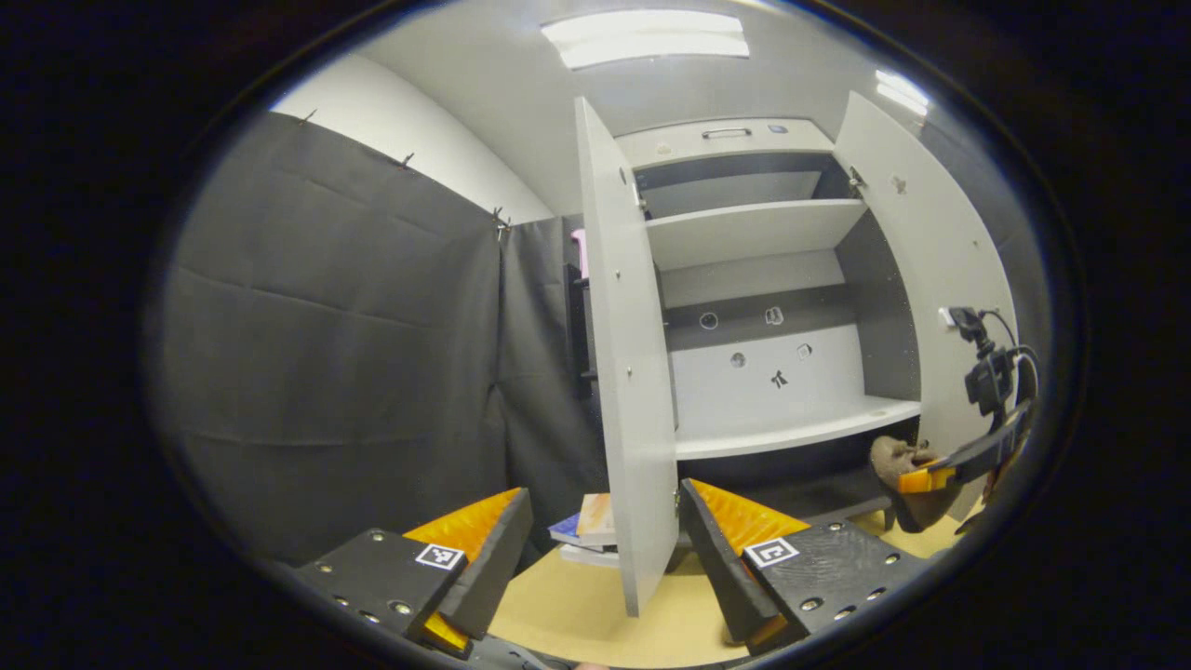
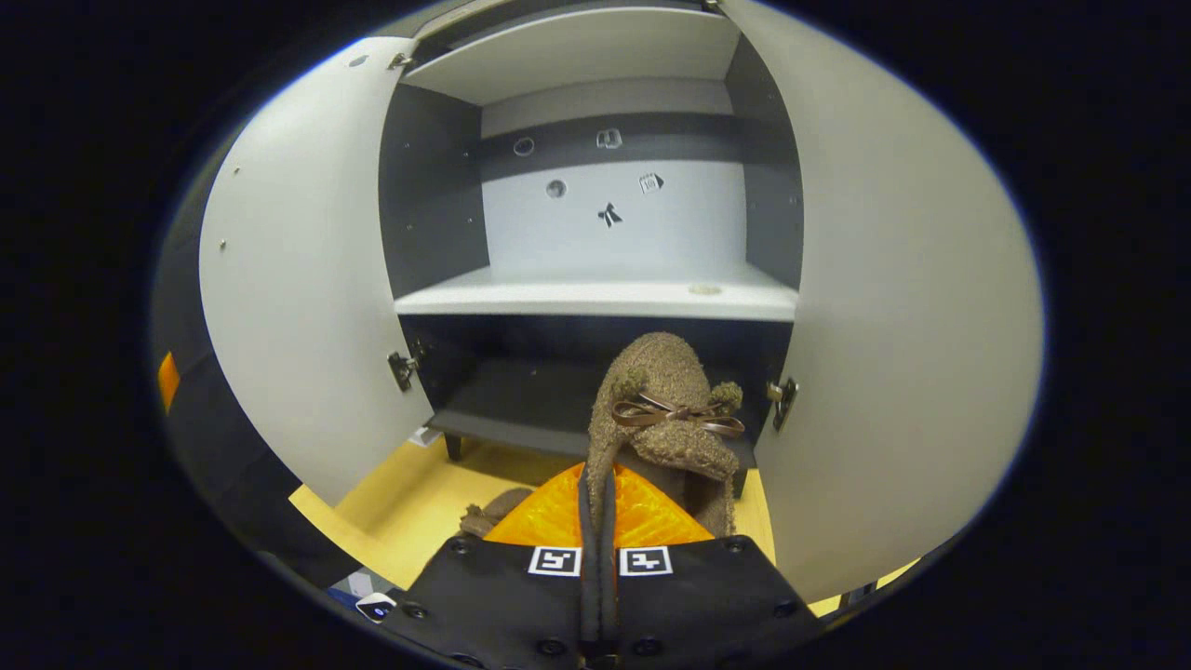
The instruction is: Grab one shoe with the right hand and put it into the shoe cabinet, grab the other shoe with the left hand and put it into the shoe cabinet; then close the right door with the right hand and the left door with the left hand.
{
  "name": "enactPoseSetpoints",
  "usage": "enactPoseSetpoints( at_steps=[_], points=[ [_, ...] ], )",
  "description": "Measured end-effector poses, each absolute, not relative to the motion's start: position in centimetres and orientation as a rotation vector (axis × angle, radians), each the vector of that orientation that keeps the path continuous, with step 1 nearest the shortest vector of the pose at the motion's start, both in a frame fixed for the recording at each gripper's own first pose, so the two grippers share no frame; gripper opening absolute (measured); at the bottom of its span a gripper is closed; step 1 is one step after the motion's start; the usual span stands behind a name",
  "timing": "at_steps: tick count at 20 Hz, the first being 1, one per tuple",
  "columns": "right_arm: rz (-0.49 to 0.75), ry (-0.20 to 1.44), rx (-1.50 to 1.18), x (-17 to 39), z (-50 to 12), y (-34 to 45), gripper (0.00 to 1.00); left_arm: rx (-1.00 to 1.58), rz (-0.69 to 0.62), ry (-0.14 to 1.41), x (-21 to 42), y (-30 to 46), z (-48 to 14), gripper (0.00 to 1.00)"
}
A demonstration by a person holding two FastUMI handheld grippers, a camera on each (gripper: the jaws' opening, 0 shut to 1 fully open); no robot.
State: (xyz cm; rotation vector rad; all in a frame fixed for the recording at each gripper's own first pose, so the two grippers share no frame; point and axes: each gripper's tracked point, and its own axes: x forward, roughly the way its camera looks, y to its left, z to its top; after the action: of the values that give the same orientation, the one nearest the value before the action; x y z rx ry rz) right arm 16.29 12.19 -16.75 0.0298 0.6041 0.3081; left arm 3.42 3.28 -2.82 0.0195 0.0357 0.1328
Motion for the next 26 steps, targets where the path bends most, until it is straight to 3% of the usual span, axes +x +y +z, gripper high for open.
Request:
enactPoseSetpoints(
  at_steps=[8, 15, 24, 25, 26],
  points=[
    [0.367, 0.430, 0.026, 21.8, -8.5, 14.7, 0.00, 0.028, 0.179, 0.022, 3.3, 4.6, -2.1, 1.00],
    [0.344, 0.341, 0.000, 29.1, -4.7, 15.1, 0.00, 0.027, 0.216, 0.041, 3.5, 5.2, -3.1, 1.00],
    [0.289, 0.452, 0.036, 38.7, -6.8, 15.6, 0.01, 0.021, 0.246, 0.073, 3.6, 5.6, -4.0, 1.00],
    [0.282, 0.463, 0.038, 39.5, -7.0, 15.6, 0.01, 0.026, 0.254, 0.074, 3.5, 5.7, -3.9, 0.86],
    [0.275, 0.480, 0.036, 40.3, -7.6, 15.7, 0.01, 0.032, 0.264, 0.074, 3.5, 5.9, -4.0, 0.93]
  ],
)
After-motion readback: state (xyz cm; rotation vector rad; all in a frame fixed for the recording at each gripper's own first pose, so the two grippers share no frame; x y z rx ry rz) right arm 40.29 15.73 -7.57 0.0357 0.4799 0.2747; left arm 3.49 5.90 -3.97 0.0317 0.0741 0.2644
